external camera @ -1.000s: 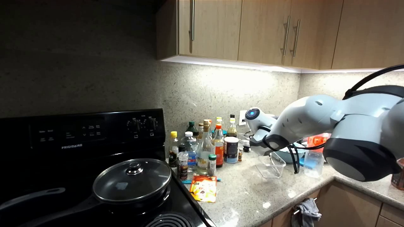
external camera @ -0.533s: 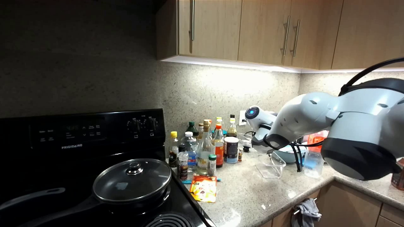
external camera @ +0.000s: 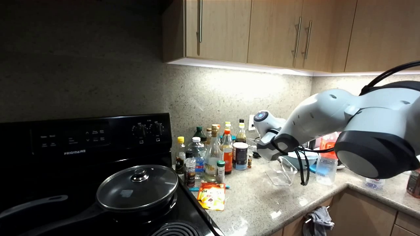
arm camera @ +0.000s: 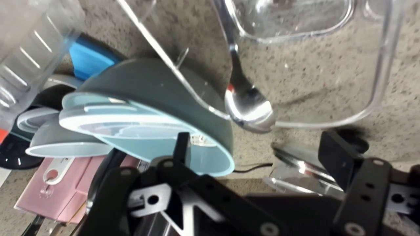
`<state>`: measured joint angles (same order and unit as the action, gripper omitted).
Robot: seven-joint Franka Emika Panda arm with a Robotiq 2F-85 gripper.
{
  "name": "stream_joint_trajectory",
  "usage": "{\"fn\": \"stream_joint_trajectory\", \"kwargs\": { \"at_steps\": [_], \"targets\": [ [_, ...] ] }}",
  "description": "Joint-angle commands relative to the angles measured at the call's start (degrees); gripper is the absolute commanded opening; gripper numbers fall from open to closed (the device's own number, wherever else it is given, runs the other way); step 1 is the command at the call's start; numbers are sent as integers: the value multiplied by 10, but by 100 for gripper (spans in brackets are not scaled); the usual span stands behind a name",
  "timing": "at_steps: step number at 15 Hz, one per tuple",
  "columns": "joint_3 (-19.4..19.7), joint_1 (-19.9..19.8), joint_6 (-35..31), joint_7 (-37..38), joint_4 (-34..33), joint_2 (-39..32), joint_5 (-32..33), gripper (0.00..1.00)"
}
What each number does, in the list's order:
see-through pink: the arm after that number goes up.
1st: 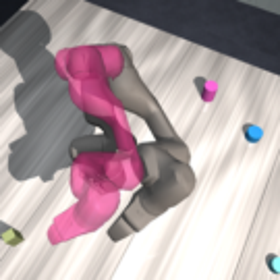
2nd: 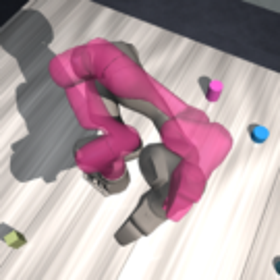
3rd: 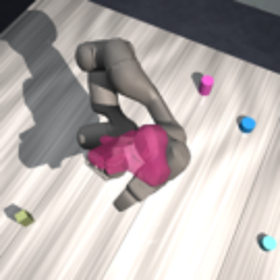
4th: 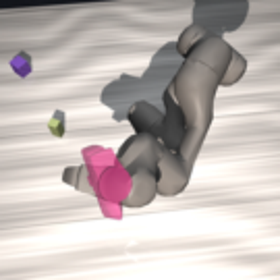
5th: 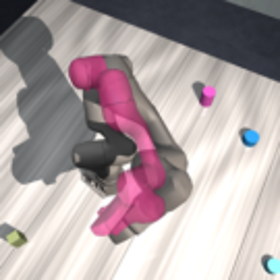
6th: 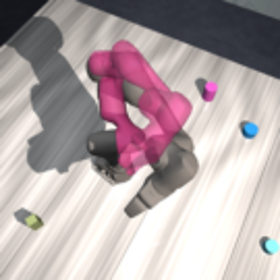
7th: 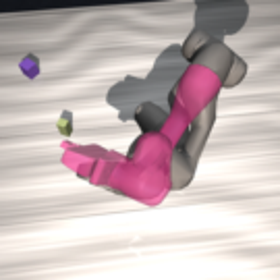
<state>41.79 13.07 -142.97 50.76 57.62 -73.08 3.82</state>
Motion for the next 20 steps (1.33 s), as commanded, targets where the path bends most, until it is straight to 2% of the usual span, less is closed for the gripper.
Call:
{"fn": "stream_joint_trajectory", "kwargs": {
  "at_steps": [1, 3, 4, 5, 8, 13, 17, 20],
  "targets": [
    [-93, -36, 83, -59, 5, 57, 15, 100],
    [-119, -50, 125, -54, -7, 68, 22, 100],
    [-120, -53, 142, -36, -16, 67, 33, 100],
    [-126, -56, 115, -22, -23, 52, 47, 100],
    [-136, -64, 132, -23, -30, 58, 52, 100],
    [-202, -117, 97, -63, -83, 26, 50, 100],
    [-215, -138, 89, -76, -123, 7, 50, 100],
    [-205, -142, 105, -67, -143, -3, 34, 100]
  ]
}}
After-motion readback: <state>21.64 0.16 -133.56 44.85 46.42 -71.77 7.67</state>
